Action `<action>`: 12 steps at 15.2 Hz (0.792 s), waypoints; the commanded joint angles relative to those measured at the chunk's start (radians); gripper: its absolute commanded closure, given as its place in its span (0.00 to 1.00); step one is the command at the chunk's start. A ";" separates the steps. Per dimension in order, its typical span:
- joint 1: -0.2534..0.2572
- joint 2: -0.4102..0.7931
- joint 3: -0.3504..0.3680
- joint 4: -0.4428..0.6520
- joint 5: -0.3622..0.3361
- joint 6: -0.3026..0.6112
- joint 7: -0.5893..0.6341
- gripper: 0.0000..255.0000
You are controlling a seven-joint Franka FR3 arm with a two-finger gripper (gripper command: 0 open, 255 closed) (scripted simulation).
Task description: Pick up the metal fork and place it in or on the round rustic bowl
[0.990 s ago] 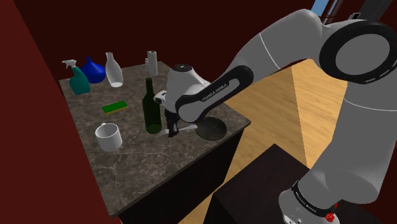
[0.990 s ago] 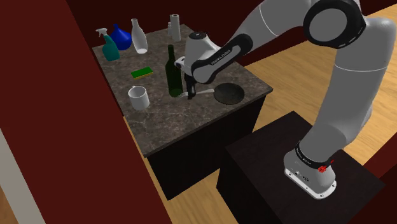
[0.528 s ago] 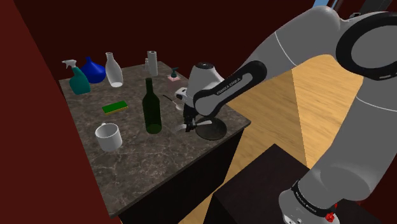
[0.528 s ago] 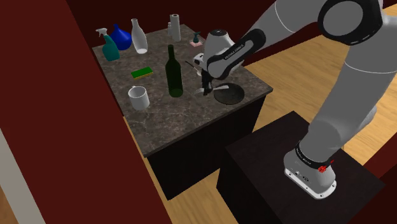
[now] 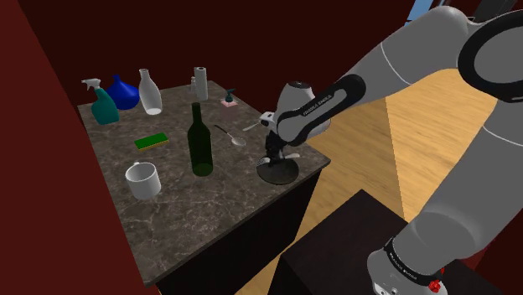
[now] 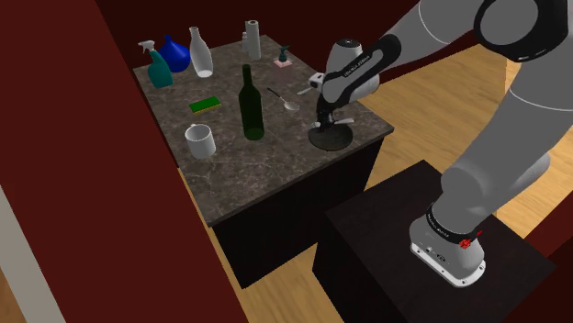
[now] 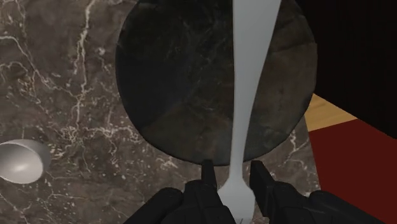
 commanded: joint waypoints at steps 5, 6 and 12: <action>-0.039 0.033 -0.021 -0.032 0.019 0.061 -0.081 1.00; -0.038 0.046 -0.022 -0.032 0.015 0.074 -0.080 1.00; -0.032 0.099 -0.030 -0.032 -0.001 0.126 -0.072 1.00</action>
